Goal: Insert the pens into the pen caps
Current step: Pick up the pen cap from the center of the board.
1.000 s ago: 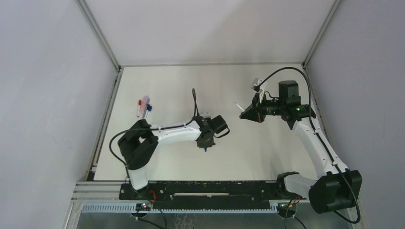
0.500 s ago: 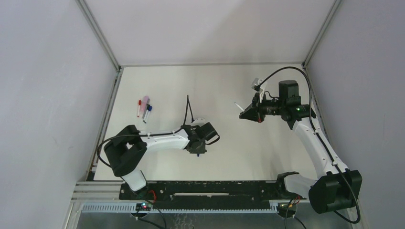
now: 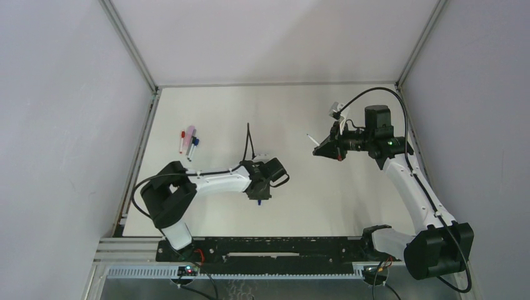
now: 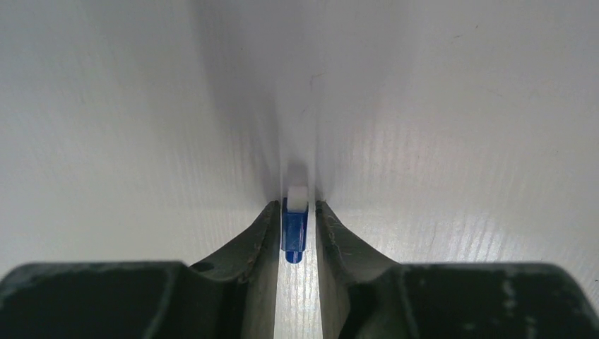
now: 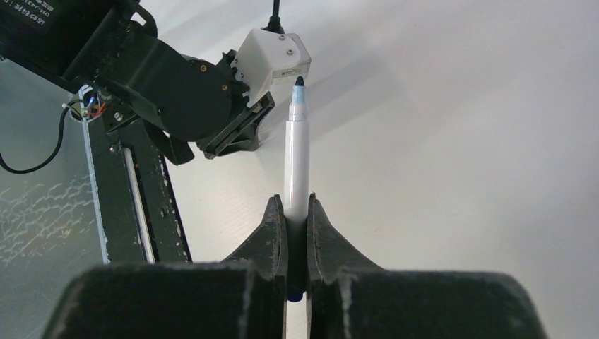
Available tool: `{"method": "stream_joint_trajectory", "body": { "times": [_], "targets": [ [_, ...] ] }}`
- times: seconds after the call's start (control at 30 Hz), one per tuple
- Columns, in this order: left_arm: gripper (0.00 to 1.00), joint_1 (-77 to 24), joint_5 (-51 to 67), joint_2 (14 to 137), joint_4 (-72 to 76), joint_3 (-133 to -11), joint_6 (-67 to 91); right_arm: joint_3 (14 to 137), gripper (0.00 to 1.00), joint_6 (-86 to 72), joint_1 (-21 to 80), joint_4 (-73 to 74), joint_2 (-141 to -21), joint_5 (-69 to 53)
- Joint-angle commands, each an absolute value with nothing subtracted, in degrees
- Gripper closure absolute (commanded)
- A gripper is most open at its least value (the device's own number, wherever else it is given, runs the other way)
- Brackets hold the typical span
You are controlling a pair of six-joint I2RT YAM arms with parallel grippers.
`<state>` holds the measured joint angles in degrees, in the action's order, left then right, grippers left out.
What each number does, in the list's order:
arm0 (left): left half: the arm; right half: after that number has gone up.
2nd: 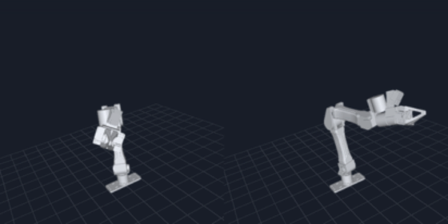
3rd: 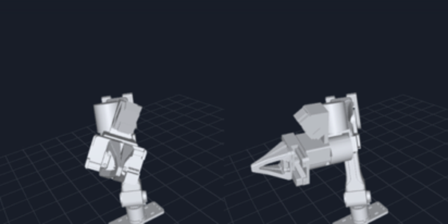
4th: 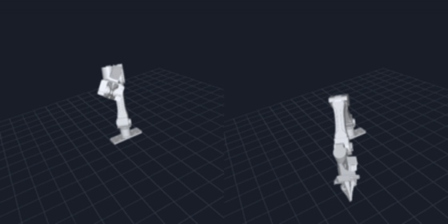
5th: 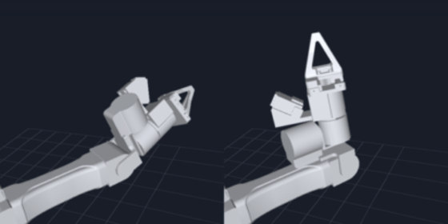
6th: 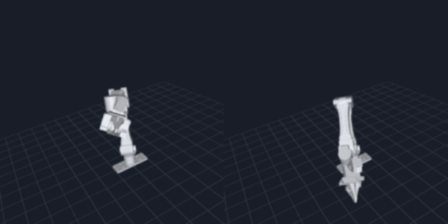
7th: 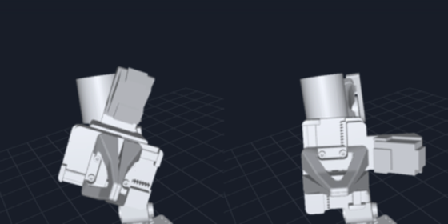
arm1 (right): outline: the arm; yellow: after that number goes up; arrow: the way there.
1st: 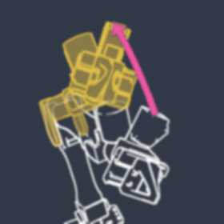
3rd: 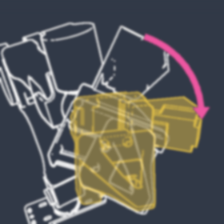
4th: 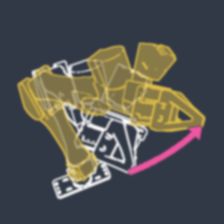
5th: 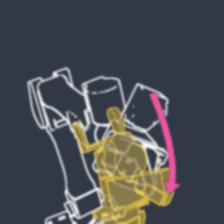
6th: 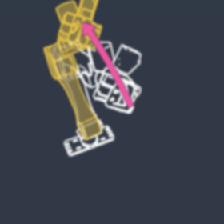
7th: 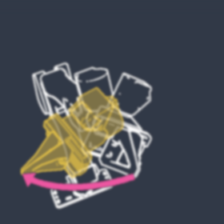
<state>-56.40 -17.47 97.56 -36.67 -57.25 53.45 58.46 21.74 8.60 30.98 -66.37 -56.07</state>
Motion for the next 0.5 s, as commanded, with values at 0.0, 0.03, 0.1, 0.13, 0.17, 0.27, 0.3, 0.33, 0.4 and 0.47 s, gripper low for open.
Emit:
{"method": "stream_joint_trajectory", "body": {
  "times": [0.0,0.03,0.1,0.13,0.17,0.27,0.3,0.33,0.4,0.47],
  "targets": [
    [0.72,-55.72,-17.59,102.16,-42.15,-57.03,52.27,59.59,1.0,21.37,8.18,29.71,-65.57,-57.39],
    [0.73,-55.72,-17.64,102.48,-42.4,-57.2,52.09,59.57,1.0,21.43,8.17,29.71,-65.48,-57.39],
    [0.74,-55.72,-17.42,103.04,-42.86,-57.39,51.59,59.59,1.0,21.36,8.17,29.69,-65.4,-57.41],
    [0.75,-55.72,-17.22,103.37,-42.89,-57.47,51.3,59.59,1.0,21.4,8.17,29.7,-65.39,-57.53],
    [0.75,-55.72,-16.88,103.75,-42.88,-57.67,51.01,59.58,1.0,21.4,8.17,29.78,-65.27,-57.54],
    [0.78,-55.72,-15.85,104.78,-42.81,-58.01,50.35,59.59,1.0,21.34,8.17,29.76,-65.3,-57.59],
    [0.81,-55.72,-15.68,104.91,-42.69,-58.01,50.16,59.59,1.0,21.3,8.17,29.72,-65.24,-57.57],
    [0.84,-55.72,-15.55,104.95,-42.62,-58.01,49.98,59.59,1.0,21.35,8.17,29.75,-65.23,-57.61],
    [0.9,-55.72,-15.47,104.61,-42.4,-57.86,49.9,59.53,1.0,21.34,8.17,29.74,-65.22,-57.74],
    [0.95,-55.72,-15.91,103.42,-42.08,-57.56,50.07,59.57,1.0,21.36,8.17,29.79,-65.29,-57.92]
  ]
}}
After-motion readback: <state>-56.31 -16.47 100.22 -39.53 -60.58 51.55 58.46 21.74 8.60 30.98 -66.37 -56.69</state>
